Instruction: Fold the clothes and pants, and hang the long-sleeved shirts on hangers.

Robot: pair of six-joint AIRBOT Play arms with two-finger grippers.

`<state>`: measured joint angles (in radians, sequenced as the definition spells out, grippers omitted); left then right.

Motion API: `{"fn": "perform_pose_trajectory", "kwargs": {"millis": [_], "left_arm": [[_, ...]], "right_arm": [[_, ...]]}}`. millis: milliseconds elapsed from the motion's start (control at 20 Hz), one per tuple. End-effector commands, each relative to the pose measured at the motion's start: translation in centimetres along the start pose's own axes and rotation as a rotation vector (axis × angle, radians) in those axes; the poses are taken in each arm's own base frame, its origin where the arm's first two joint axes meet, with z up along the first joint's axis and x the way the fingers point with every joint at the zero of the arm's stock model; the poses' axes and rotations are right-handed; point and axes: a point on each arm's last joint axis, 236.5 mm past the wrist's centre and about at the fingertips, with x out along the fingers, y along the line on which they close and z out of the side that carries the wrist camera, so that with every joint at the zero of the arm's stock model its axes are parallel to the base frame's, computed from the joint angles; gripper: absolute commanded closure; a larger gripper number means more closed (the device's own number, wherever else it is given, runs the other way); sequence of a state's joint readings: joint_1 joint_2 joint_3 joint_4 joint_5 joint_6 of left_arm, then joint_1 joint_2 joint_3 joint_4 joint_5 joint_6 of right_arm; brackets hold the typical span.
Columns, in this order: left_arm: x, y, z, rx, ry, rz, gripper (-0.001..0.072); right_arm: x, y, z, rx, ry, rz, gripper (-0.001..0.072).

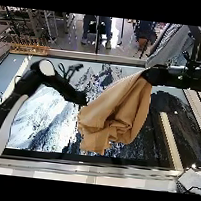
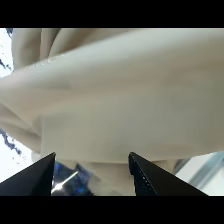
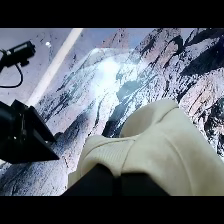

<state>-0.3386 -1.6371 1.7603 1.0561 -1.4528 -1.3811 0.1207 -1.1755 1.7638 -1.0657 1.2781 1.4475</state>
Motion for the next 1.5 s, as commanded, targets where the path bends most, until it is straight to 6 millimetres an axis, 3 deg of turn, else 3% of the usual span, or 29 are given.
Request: {"fn": "perform_pose_trajectory", "kwargs": {"millis": [0,100,300,350,400,450,600,800,900,1100,1300,1450], "left_arm": [[1.0,1.6,-1.8,0.047,0.069,0.169,0.0302],[0.2,1.5,-1.6,0.063,0.046,0.224,0.0302],[0.3,-2.7,-0.5,0.161,-0.085,0.203,0.0298],[1.0,-3.4,0.2,0.189,-0.134,0.206,0.0221],[2.3,-3.9,0.9,0.203,-0.179,0.201,0.0058],[3.7,-4.1,1.4,0.213,-0.212,0.199,-0.001],[8.5,-3.3,1.7,0.216,-0.235,0.202,-0.0011],[12.4,-0.6,2.1,0.179,-0.224,0.221,-0.0011],[12.3,-0.6,3.4,0.182,-0.278,0.224,-0.0011],[9.4,-2.0,7.4,0.121,-0.43,0.197,-0.0008],[8.3,-0.7,8.3,0.048,-0.46,0.195,-0.0009],[9.9,2.0,7.9,-0.045,-0.429,0.18,-0.0004]], "right_arm": [[1.6,-1.1,-0.2,0.019,0.02,-0.013,0.069],[4.1,-2.1,-1.2,0.052,0.071,-0.01,0.069],[10.0,-5.2,-2.8,0.127,0.142,-0.021,0.0688],[11.4,-5.8,-3.3,0.146,0.154,-0.018,0.0654],[12.6,-6.3,-3.8,0.162,0.171,-0.014,0.0552],[13.4,-6.7,-4.4,0.173,0.188,-0.013,0.0546],[14.6,-7.4,-5.2,0.175,0.214,-0.018,0.0548],[13.8,-7.0,-6.1,0.122,0.256,-0.006,0.0343],[13.3,-7.2,-7.9,0.1,0.336,-0.016,0.0344],[13.9,-8.2,-12.9,0.154,0.48,-0.036,0.0352],[17.2,-9.3,-18.5,0.212,0.565,-0.047,0.0355],[21.5,-10.4,-20.1,0.21,0.544,-0.073,0.0371]]}}
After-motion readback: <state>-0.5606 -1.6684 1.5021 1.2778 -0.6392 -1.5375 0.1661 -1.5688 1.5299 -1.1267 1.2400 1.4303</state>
